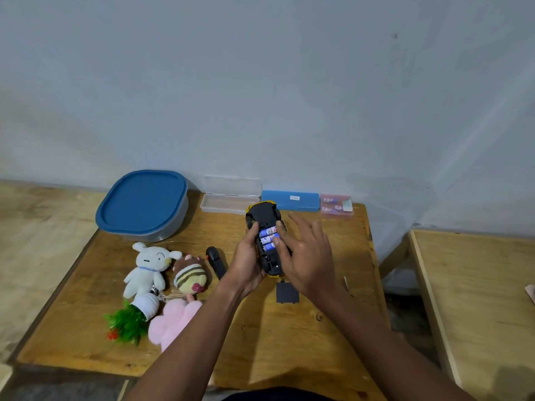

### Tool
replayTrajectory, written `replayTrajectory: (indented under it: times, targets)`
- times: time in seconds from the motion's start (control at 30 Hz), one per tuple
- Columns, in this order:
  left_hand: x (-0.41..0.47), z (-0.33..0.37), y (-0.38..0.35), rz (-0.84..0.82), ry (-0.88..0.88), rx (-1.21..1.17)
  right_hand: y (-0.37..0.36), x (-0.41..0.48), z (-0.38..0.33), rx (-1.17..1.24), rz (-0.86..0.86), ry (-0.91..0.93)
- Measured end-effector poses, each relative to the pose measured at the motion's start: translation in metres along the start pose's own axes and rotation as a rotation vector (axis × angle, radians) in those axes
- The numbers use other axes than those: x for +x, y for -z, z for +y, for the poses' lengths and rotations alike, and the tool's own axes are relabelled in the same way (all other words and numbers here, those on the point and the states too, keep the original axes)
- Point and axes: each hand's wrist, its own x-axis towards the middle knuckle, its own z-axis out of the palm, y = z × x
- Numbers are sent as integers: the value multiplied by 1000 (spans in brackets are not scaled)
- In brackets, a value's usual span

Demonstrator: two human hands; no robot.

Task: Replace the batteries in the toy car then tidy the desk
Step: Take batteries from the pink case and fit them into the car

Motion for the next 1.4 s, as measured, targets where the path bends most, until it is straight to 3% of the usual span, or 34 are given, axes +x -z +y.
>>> replayTrajectory:
  times: [0.17,0.27,0.43,0.73,1.1,1.27,1.4]
  targets:
    - [6,-5,19,84,18,58,-15,-2,20,444,-49,-222]
    - [5,-16,36,134,47,63,-29,-11,40,368,-183,-309]
    - [2,-35,52,179,105,60,-41,-33,45,239,-498,-304]
    - [-3,-52,66,135,99,192,-48,-47,40,70,-681,-262]
    - [-10,-60,67,97,123,227,-51,-56,38,88,-633,-257]
    - [-8,-62,65,103,143,192,-45,-53,39,379,-518,-491]
    - [-6,-61,62,85,157,127,-23,-41,39,522,-345,-544]
